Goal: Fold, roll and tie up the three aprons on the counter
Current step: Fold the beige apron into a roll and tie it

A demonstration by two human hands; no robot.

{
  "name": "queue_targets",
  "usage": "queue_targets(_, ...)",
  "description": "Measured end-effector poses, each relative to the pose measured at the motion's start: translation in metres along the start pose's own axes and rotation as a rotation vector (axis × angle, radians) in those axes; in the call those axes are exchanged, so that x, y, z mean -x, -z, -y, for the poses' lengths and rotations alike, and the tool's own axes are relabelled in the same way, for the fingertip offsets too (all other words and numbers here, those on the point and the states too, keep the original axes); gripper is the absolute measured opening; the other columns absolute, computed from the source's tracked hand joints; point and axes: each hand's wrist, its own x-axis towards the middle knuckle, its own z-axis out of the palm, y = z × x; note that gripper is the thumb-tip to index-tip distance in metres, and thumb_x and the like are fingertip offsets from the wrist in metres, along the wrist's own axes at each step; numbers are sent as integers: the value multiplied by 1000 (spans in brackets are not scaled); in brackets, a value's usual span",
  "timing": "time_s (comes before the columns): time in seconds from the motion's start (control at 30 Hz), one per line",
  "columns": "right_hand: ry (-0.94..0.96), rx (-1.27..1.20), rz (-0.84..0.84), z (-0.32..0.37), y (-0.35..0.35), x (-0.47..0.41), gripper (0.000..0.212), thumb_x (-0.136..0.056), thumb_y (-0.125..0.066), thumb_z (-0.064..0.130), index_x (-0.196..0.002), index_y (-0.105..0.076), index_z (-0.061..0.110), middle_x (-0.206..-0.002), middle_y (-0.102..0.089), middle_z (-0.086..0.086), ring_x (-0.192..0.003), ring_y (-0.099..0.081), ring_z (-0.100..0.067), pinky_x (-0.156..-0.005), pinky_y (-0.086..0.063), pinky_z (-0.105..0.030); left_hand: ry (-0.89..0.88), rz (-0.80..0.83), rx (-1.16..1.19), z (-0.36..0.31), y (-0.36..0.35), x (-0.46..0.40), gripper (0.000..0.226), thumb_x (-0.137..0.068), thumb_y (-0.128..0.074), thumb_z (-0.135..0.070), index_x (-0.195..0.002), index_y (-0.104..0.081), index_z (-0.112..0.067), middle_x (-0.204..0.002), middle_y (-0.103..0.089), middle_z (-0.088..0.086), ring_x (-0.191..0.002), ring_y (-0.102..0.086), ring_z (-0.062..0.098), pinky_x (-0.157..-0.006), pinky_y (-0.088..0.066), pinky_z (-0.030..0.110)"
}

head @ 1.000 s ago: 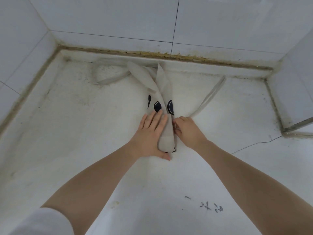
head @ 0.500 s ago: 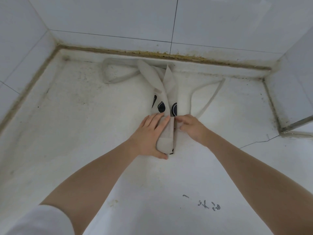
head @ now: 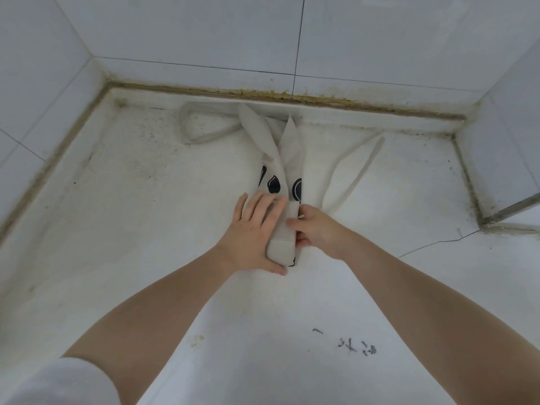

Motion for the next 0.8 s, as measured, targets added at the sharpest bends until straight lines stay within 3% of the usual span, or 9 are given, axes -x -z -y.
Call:
queue_targets(0.13,104,105,-112,6,4,-6,15,-99,-43,9,-104,-46,23,-103,-56,-7,-94,-56,-24,-85,-50,-48,313,-98,509,-9,14,-7,130,-60,-78,-56,-145,13,-20,-154,-4,15,-143,-5,25,-116,-7,35)
queue_targets(0.2,221,162,-141,17,8,-6,25,-96,-44,1,-87,-46,24,-93,-50,-6,-84,-47,-18,-75,-45,-38,464,-160,905,-11,24,-19,119,-72,-80,-22,-146,13,-21,-143,-34,6,-132,-35,17,-109,-28,21)
queue_targets(0.27,290,170,-137,30,14,-3,33,-89,-44,-9,-75,-46,21,-101,-53,0,-89,-48,-12,-78,-38,-24,529,-132,1071,-7,30,-29,98,-77,-75,-14,-148,-10,-23,-117,-58,-4,-106,-57,10,-90,-42,15)
queue_targets(0.33,306,196,-92,40,24,4,39,-86,-45,-12,-67,-51,22,-123,-50,5,-109,-47,-6,-88,-36,-19,433,-5,952,-4,36,-34,70,-76,-75,-17,-137,-40,-19,-109,-61,-7,-100,-60,13,-82,-40,11)
queue_targets(0.4,299,203,-22,44,36,14,53,-87,-50,-12,-58,-59,31,-137,-40,8,-122,-42,-6,-89,-39,-18,322,83,786,-7,36,-35,62,-77,-73,-13,-133,-46,-14,-113,-61,-1,-103,-59,18,-75,-36,4)
queue_targets(0.5,246,226,15,43,54,33,59,-88,-47,-13,-51,-64,29,-141,-40,2,-128,-42,-12,-91,-40,-21,312,41,750,-24,35,-38,57,-77,-72,-9,-129,-49,-8,-116,-62,7,-105,-58,23,-78,-37,13)
queue_targets(0.57,170,146,3,44,68,49,58,-86,-39,-18,-52,-66,21,-135,-48,-8,-123,-49,-18,-86,-46,-19,285,-72,701,-43,36,-45,44,-78,-67,-4,-121,-57,-5,-114,-63,9,-105,-59,26,-82,-39,19)
queue_targets(0.67,99,-92,-99,44,94,66,31,-84,-37,-12,-65,-59,-1,-117,-62,-12,-102,-60,-23,-77,-51,-19,175,-144,619,-70,36,-53,42,-77,-62,-2,-119,-58,-6,-116,-62,9,-107,-57,27,-86,-42,29)
queue_targets(0.8,2,262,-159,11,123,94,10,-85,-65,4,-79,-59,9,-78,-60,-5,-71,-52,-18,-64,-42,-23,-107,-65,456,-115,28,-59,39,-76,-61,-4,-116,-62,-5,-104,-59,14,-93,-59,30,-76,-50,35)
